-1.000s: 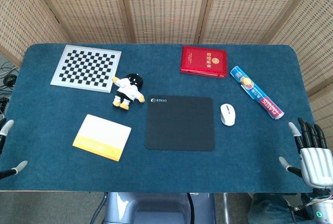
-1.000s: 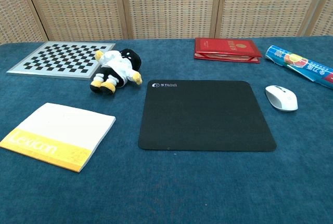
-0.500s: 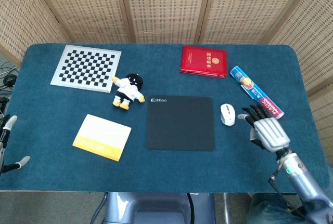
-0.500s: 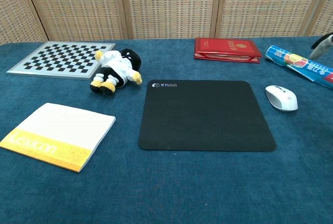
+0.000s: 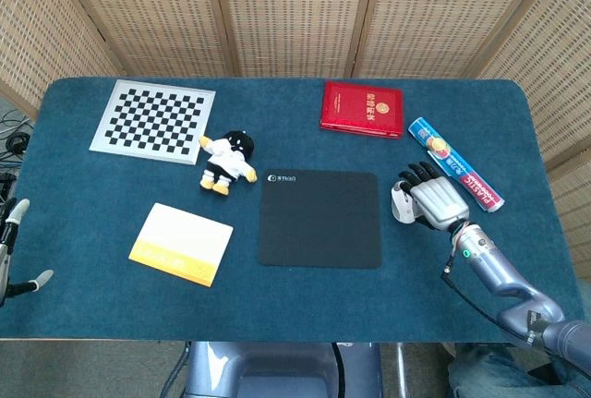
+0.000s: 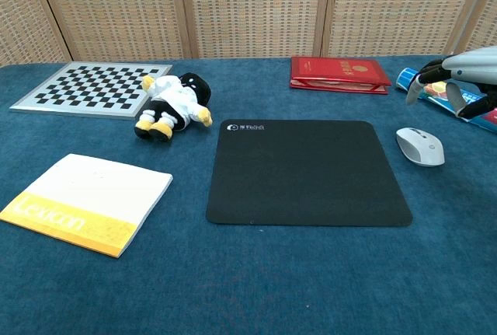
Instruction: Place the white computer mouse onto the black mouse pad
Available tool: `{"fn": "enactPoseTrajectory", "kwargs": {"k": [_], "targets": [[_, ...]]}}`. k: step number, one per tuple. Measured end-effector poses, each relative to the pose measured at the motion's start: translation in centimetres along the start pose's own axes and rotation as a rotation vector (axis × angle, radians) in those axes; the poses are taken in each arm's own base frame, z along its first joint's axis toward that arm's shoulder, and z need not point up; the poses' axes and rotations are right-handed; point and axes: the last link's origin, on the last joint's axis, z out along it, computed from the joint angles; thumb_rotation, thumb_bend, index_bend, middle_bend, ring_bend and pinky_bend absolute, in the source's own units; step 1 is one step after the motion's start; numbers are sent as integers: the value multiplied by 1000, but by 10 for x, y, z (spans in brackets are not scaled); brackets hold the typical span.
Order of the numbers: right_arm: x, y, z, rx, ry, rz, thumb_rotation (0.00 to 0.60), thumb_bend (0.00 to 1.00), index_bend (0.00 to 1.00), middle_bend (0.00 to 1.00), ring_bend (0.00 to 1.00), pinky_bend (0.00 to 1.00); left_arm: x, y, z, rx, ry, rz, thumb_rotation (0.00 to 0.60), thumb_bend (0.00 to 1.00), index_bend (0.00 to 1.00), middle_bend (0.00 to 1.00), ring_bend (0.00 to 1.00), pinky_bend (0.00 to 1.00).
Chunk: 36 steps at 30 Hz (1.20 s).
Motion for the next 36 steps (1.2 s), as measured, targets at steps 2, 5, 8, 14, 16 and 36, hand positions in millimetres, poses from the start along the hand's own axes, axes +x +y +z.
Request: {"fn": "enactPoseTrajectory", "kwargs": {"k": [2,5,8,14,16,36], "targets": [[-4,2,3,-13,-13,-14,600,1000,263,167,0,0,-1,-1,1,5,-2,4,600,27,0,0,0,0],[-11,1,9,-28,-44,-23,600,1000,263,167,0,0,-1,-1,2,13,-1,12,600,27,0,0,0,0],[-16,-3,15,-30,-60,-55,600,1000,263,167,0,0,-2,0,3,11,-2,14,600,28,0,0,0,0],[-25,-12,26,-41,-83,-103,600,1000,263,167,0,2,-2,-1,4,12,-5,14,600,27,0,0,0,0],[-28,-14,28,-43,-89,-120,600,1000,263,167,0,2,-2,-2,4,15,-5,11,600,27,0,0,0,0],[-45,-5,35,-83,-123,-205,600,1000,263,168,0,25,0,-2,4,16,-4,5,600,27,0,0,0,0]]}}
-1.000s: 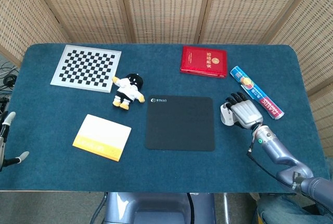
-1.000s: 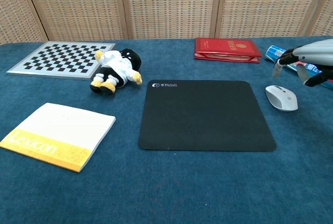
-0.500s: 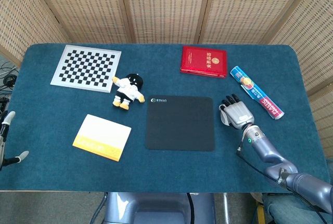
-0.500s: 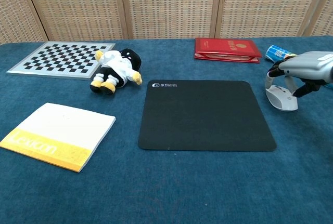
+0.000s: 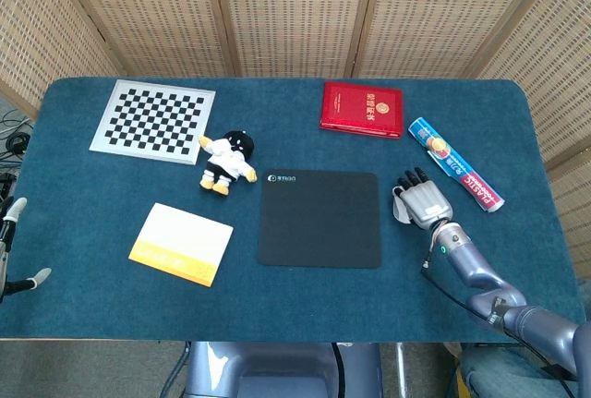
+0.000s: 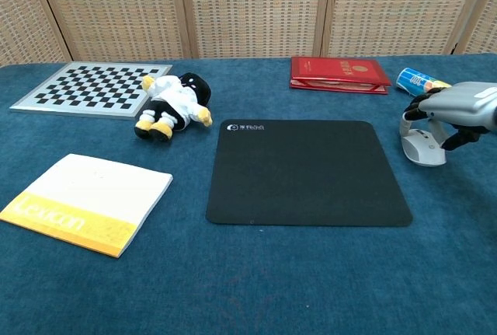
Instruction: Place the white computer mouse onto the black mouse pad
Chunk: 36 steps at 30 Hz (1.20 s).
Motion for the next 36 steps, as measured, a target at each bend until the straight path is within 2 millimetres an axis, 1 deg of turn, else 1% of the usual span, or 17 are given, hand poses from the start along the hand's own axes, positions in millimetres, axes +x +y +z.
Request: {"fn": "enactPoseTrajectory", "kwargs": {"k": [3,7,12,20,24,30,36], "targets": [[-2,4,-1,-9,4,-33,600,1000,263,167,0,25,0,0,0,-1,-2,0,600,28,0,0,0,0],[-3,8,-3,-19,6,-31,600,1000,263,167,0,34,-1,1,1,-3,-4,4,600,27,0,0,0,0],[1,7,-4,-14,23,14,600,1000,263,167,0,38,-1,2,1,-4,-5,7,600,27,0,0,0,0],[5,3,4,-15,45,34,600,1000,264,167,0,38,-1,2,0,-2,-6,8,600,28,0,0,0,0],[3,2,7,-22,30,38,600,1000,296,189,0,37,-1,1,0,0,-4,5,600,27,0,0,0,0],[-1,4,8,-29,-1,-6,600,1000,325,217,0,37,0,0,0,3,-1,1,600,28,0,0,0,0],[-1,19,1,-62,-28,-58,600,1000,385,276,0,37,0,1,-1,-2,-4,2,600,28,0,0,0,0]]}}
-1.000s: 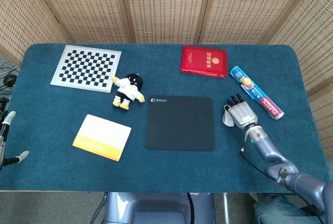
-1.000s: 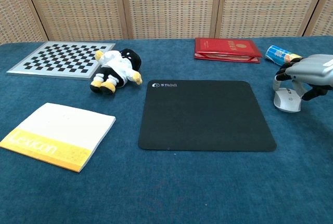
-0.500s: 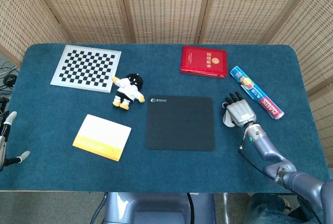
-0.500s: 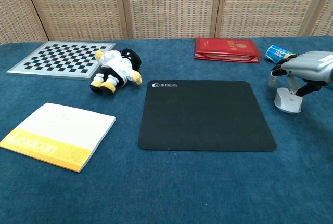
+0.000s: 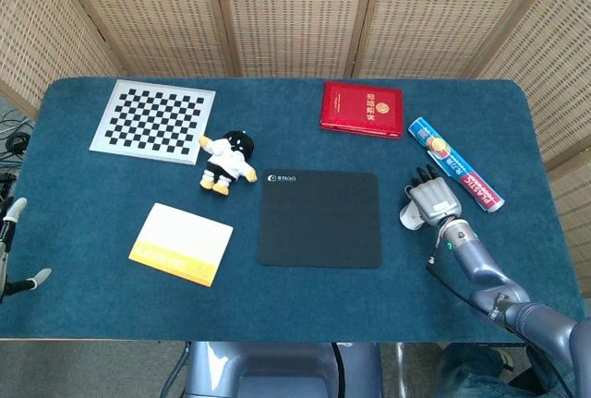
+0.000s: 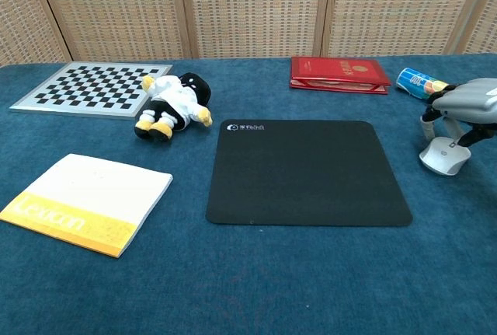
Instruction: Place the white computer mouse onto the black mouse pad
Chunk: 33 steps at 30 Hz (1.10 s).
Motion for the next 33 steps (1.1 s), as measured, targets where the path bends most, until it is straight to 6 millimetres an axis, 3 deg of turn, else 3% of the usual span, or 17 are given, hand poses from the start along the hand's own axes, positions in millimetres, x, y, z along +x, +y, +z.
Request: {"fn": "enactPoseTrajectory", "kwargs": {"k": [8,11,14,16,18,20,26,33], "targets": [[-4,15,-20,-25,-71,-7,600,1000,395,283,0,38,0,1,-1,-8,-3,-2,600,27,0,0,0,0],[-3,16,-27,-26,-75,2,600,1000,388,206,0,38,0,3,-1,-12,-5,2,600,27,0,0,0,0],[2,19,-31,-40,-35,22,600,970,259,101,0,37,0,3,-2,-11,-4,2,600,27,0,0,0,0],[6,22,-34,-45,1,51,600,689,127,30,0,38,0,2,-2,-10,-3,0,600,27,0,0,0,0],[10,25,-37,-44,25,92,600,235,54,0,0,38,0,2,-2,-9,-3,1,600,27,0,0,0,0],[14,27,-41,-37,49,157,600,89,49,2,0,38,0,2,-1,-10,-5,1,600,27,0,0,0,0],[19,35,-53,-1,48,374,600,2,50,74,0,93,-1,3,-1,-17,-13,7,600,27,0,0,0,0],[-1,29,-57,34,-68,472,600,2,98,136,6,129,-2,5,0,-19,-17,12,600,27,0,0,0,0]]}}
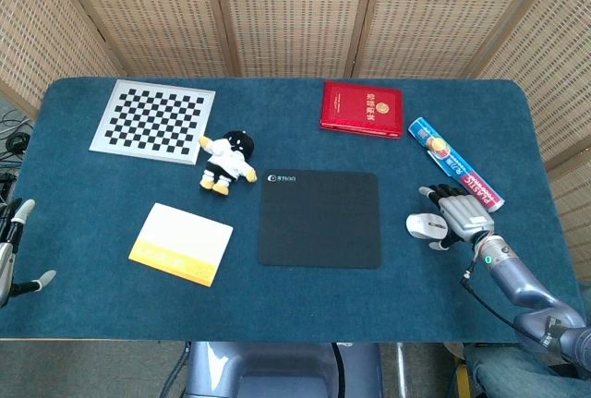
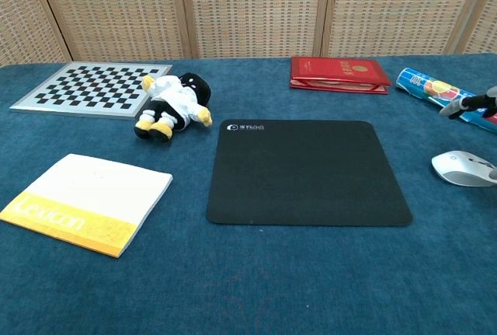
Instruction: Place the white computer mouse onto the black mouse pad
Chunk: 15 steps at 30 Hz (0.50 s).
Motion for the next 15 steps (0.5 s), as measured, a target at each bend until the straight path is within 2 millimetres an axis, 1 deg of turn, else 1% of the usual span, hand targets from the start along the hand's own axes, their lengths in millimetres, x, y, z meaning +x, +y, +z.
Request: {"fn": "enactPoseTrajectory", "kwargs": {"k": [4,10,13,15], "targets": [[-8,0,7,-4,-1,12,600,6,123,172,52,163,-1,0,1,5,-7,6,600,29,0,0,0,0],[-18,4,21,-35,7,23,600,53,164,224,117,198,-1,-1,2,11,-6,4,600,29,0,0,0,0],[-22,7,26,-47,2,23,600,57,180,247,138,210,-1,-2,2,13,-6,1,600,29,0,0,0,0],[-24,8,28,-54,4,14,600,85,199,274,163,226,-1,-2,2,13,-6,0,600,28,0,0,0,0]]}}
